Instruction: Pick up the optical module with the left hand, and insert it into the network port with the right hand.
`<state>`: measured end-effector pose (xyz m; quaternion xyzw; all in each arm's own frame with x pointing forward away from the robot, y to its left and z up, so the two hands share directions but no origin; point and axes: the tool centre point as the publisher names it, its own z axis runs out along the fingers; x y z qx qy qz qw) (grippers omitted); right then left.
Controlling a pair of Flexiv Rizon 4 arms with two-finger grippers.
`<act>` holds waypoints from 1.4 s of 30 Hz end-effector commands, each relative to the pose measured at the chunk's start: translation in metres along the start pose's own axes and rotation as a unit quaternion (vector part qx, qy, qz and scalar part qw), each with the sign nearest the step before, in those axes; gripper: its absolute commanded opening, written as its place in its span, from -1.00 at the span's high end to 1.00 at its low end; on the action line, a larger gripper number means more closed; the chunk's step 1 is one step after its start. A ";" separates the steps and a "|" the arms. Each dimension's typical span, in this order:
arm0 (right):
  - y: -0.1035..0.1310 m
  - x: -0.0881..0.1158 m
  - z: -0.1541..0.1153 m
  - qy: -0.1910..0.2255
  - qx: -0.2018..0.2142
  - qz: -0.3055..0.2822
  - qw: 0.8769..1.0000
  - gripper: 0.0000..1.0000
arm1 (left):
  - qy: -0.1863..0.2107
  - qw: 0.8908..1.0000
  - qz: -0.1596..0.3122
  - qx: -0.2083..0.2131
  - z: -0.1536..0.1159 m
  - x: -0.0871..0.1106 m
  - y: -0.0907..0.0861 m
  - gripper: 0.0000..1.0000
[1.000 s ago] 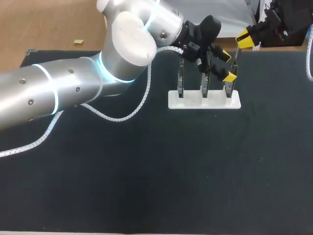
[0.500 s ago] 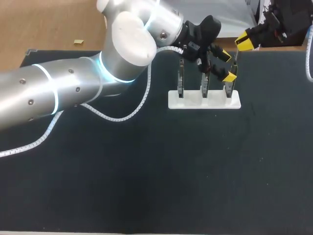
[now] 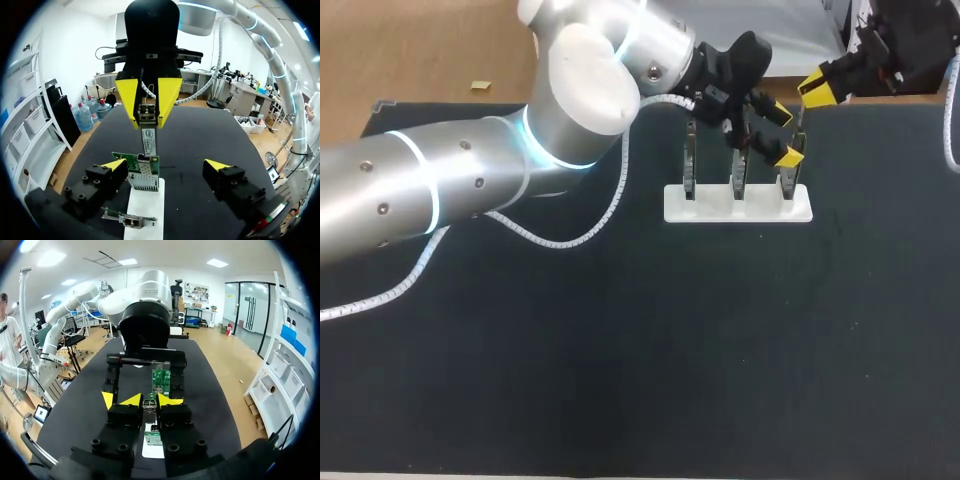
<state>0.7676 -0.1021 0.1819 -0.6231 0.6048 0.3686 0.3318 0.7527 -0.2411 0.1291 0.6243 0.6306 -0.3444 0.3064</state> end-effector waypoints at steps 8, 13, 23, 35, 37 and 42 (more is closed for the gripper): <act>0.005 0.002 0.000 0.007 0.009 -0.004 1.000 1.00 | 0.003 1.000 -0.001 0.004 0.001 -0.002 0.004 -1.00; 0.005 0.002 0.001 0.012 0.012 -0.007 1.000 1.00 | 0.003 1.000 -0.001 0.004 0.001 -0.002 0.004 -1.00; 0.006 0.003 0.004 0.021 0.009 -0.021 1.000 1.00 | 0.003 1.000 -0.001 0.004 0.001 -0.002 0.004 -1.00; 0.003 0.006 0.003 0.019 0.016 -0.018 1.000 1.00 | 0.003 1.000 -0.001 0.004 0.001 -0.002 0.004 -1.00; 0.003 0.007 0.003 0.021 0.017 -0.018 0.999 1.00 | 0.003 1.000 -0.001 0.004 0.001 -0.002 0.004 -1.00; 0.002 0.008 0.004 0.023 0.022 -0.018 0.999 1.00 | 0.003 1.000 -0.001 0.004 0.001 -0.002 0.004 -1.00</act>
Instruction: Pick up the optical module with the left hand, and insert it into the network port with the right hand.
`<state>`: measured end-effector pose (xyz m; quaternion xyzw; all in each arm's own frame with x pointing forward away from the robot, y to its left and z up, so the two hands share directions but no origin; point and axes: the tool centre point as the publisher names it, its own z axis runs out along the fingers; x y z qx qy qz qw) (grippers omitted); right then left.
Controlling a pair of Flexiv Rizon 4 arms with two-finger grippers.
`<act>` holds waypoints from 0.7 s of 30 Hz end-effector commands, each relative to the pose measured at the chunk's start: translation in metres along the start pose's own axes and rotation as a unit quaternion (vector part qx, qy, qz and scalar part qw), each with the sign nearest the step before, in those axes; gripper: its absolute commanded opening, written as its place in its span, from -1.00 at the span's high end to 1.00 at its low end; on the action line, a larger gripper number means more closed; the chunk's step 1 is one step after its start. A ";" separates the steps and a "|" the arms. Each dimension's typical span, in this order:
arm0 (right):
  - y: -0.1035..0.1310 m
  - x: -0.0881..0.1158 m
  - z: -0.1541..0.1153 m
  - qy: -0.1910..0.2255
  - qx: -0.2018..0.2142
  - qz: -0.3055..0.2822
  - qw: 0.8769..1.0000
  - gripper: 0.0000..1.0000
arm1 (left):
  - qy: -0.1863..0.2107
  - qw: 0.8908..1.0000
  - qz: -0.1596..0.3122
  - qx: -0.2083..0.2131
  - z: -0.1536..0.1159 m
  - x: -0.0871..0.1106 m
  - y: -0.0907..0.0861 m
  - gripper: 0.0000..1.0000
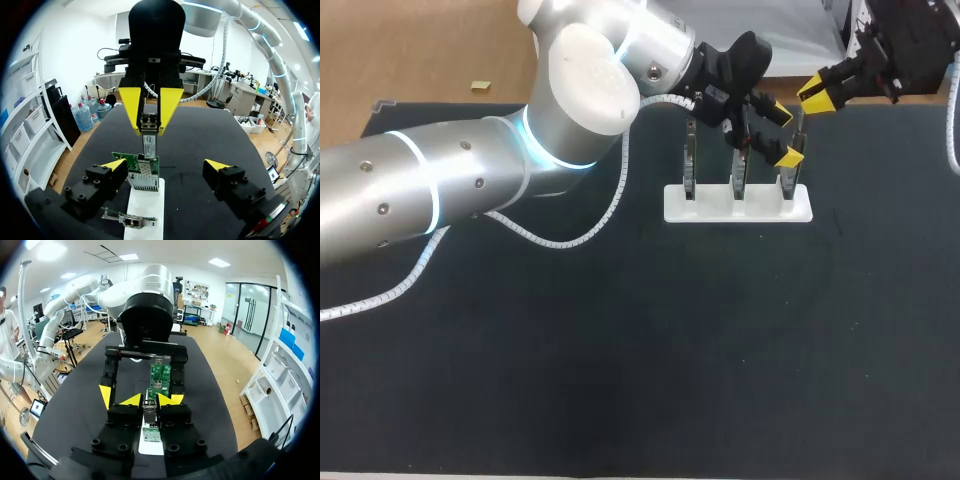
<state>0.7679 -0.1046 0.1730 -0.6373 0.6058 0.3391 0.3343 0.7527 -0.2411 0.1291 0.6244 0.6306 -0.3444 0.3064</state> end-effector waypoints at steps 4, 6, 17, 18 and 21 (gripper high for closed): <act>0.001 0.000 0.002 0.000 0.014 0.004 1.000 1.00 | 0.003 1.000 -0.001 0.004 0.001 -0.002 0.004 -1.00; 0.001 0.001 0.002 0.002 0.014 0.004 1.000 1.00 | 0.003 1.000 -0.001 0.004 0.001 -0.002 0.004 -1.00; -0.001 0.003 0.003 0.004 0.025 0.010 1.000 1.00 | 0.003 1.000 -0.001 0.004 0.001 -0.002 0.004 -1.00; -0.001 0.003 0.003 0.004 0.027 0.010 1.000 1.00 | 0.003 1.000 -0.001 0.004 0.001 -0.002 0.004 -1.00; -0.001 0.003 0.002 0.001 0.031 0.010 0.999 1.00 | 0.003 1.000 -0.001 0.004 0.001 -0.002 0.004 -1.00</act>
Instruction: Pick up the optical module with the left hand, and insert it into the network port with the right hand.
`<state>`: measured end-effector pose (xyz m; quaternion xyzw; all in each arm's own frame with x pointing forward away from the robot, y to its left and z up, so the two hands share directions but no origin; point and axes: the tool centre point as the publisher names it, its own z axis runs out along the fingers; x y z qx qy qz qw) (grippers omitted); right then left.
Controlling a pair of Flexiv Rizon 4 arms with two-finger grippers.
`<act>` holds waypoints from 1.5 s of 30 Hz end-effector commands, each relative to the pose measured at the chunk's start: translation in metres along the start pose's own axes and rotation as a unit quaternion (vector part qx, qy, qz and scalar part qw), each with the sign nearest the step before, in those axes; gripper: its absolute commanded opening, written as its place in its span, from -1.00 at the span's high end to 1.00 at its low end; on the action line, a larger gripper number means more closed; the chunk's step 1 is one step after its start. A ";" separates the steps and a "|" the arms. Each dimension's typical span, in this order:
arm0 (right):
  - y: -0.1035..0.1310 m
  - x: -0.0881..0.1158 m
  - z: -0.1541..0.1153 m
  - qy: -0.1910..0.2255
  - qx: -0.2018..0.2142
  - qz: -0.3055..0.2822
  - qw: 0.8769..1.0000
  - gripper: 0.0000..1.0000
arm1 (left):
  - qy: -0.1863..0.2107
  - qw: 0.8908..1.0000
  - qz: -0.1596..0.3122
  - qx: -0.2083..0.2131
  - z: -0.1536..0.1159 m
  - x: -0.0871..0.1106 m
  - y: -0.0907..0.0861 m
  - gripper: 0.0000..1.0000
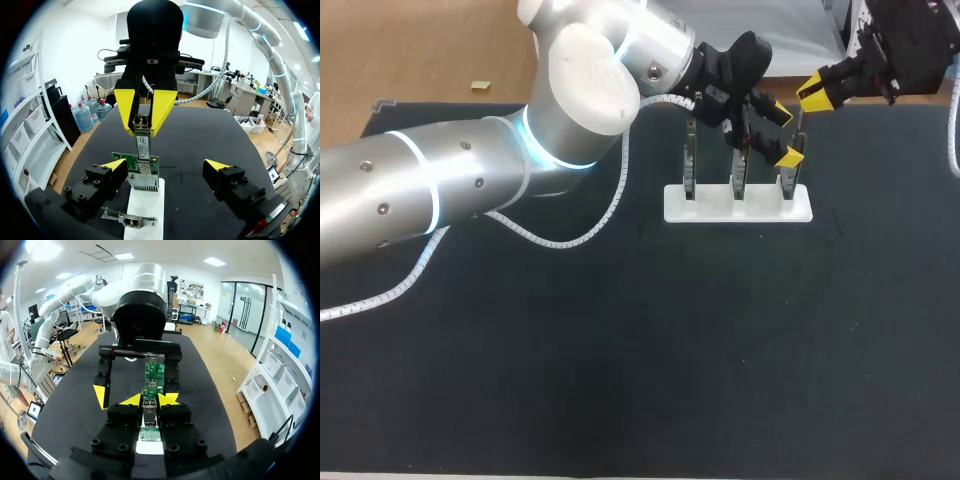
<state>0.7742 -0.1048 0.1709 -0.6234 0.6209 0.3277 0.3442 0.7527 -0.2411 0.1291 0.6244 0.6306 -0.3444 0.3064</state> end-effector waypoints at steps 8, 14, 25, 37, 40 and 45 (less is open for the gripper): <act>0.005 -0.001 -0.001 -0.006 0.018 -0.002 1.000 1.00 | 0.003 1.000 -0.001 0.004 0.001 -0.002 0.004 -1.00; 0.004 0.000 -0.001 -0.007 0.017 -0.001 1.000 1.00 | 0.003 1.000 -0.001 0.004 0.001 -0.002 0.004 -1.00; 0.002 0.002 0.002 -0.010 0.018 0.000 1.000 1.00 | 0.003 1.000 -0.001 0.004 0.001 -0.002 0.004 -1.00; 0.003 0.006 0.003 -0.008 0.016 0.005 1.000 1.00 | 0.003 1.000 -0.001 0.004 0.001 -0.002 0.004 -1.00; 0.003 0.006 0.004 -0.007 0.015 0.006 1.000 1.00 | 0.003 1.000 -0.001 0.004 0.001 -0.002 0.004 -1.00; 0.004 0.007 0.004 -0.006 0.015 0.008 1.000 1.00 | 0.003 1.000 -0.001 0.004 0.001 -0.002 0.004 -1.00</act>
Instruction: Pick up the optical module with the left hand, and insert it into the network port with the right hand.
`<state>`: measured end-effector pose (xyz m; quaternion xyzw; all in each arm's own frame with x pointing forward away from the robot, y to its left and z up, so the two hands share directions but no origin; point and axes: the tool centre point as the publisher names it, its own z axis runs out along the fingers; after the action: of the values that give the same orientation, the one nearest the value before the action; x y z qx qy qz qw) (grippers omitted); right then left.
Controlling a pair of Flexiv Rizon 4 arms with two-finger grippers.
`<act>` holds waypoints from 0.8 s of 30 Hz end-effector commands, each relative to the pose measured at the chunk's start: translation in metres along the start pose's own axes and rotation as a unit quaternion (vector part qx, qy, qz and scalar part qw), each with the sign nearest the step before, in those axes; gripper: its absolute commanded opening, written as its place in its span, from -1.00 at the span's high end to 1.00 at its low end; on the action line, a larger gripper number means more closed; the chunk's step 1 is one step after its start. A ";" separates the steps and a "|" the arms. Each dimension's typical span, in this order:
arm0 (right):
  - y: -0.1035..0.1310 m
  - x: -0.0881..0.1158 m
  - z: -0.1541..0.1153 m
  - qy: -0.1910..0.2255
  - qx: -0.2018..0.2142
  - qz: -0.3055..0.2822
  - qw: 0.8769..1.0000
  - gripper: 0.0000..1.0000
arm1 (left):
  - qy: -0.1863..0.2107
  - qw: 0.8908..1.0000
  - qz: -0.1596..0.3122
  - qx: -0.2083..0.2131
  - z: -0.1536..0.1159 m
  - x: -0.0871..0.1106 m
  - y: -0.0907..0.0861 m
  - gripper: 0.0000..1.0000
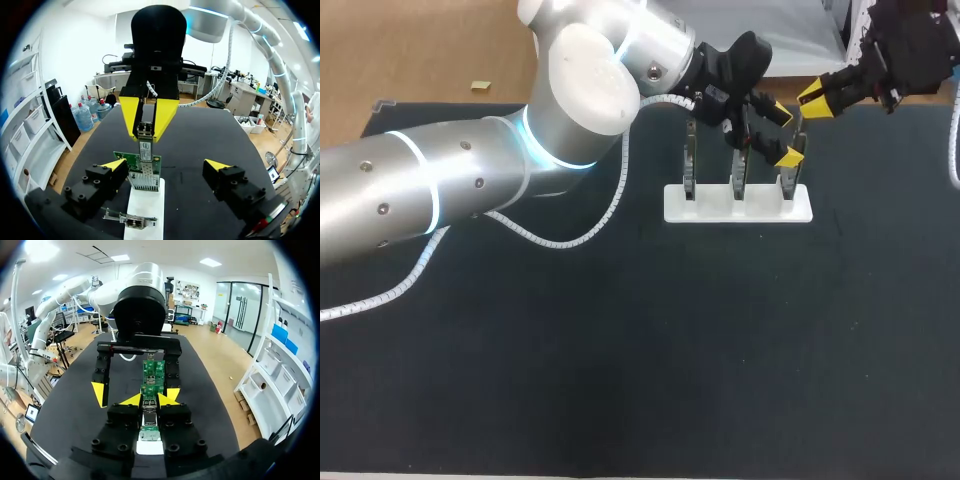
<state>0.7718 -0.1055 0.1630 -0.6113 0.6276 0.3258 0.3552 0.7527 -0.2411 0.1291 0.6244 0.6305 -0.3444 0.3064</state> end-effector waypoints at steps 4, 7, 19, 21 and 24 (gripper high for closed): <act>0.001 0.002 0.002 0.002 0.000 0.003 1.000 1.00 | 0.003 1.000 -0.001 0.004 0.001 -0.002 0.004 -1.00; 0.001 0.002 0.002 0.002 -0.001 0.004 1.000 1.00 | 0.003 1.000 -0.001 0.004 0.001 -0.002 0.004 -1.00; 0.000 0.006 0.004 0.004 -0.004 0.009 1.000 1.00 | 0.003 1.000 -0.001 0.004 0.001 -0.002 0.004 -1.00; 0.000 0.006 0.004 0.004 -0.004 0.010 1.000 1.00 | 0.003 1.000 -0.001 0.004 0.001 -0.002 0.004 -1.00; 0.000 0.007 0.004 0.004 -0.004 0.010 1.000 1.00 | 0.003 1.000 -0.001 0.004 0.001 -0.002 0.004 -1.00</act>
<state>0.7709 -0.1056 0.1557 -0.6076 0.6343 0.3286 0.3472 0.7527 -0.2411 0.1291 0.6244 0.6305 -0.3444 0.3064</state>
